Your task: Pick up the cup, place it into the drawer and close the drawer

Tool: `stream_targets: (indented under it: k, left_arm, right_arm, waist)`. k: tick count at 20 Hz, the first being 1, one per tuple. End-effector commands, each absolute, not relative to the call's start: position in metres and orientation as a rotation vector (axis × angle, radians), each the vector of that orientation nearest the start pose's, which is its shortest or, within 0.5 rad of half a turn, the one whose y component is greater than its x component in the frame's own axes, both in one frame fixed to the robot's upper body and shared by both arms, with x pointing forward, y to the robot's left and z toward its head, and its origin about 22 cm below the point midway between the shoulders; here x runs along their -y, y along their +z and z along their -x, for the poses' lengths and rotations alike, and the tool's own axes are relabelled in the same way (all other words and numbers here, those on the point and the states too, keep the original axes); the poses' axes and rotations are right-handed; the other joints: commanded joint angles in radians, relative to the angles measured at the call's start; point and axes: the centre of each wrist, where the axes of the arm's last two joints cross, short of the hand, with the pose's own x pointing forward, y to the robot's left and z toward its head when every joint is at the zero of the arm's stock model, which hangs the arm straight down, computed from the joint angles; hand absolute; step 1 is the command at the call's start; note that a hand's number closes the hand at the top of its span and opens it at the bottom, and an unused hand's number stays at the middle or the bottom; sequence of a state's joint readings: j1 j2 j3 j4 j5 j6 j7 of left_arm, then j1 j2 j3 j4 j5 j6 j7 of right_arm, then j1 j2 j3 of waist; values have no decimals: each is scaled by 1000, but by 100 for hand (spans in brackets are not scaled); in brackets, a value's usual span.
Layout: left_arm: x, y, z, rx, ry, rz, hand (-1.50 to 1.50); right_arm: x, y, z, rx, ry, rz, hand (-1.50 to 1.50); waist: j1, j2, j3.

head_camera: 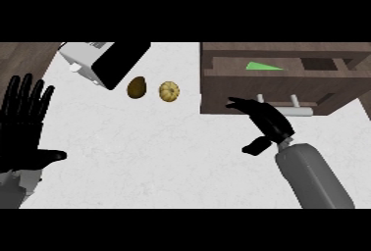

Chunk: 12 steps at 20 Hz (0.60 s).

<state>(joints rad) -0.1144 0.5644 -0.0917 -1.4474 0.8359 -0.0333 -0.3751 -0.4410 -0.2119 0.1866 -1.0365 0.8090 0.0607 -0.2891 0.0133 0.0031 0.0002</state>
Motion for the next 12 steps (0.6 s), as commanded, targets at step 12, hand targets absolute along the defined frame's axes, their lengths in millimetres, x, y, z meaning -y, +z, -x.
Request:
stream_targets:
  k: [12]
  left_arm:
    - [-332,47,-259,1886,179,320,-150]
  right_arm:
    - [246,4,-415,1478,1197,372,-150]
  waist:
    - [45,16,2]
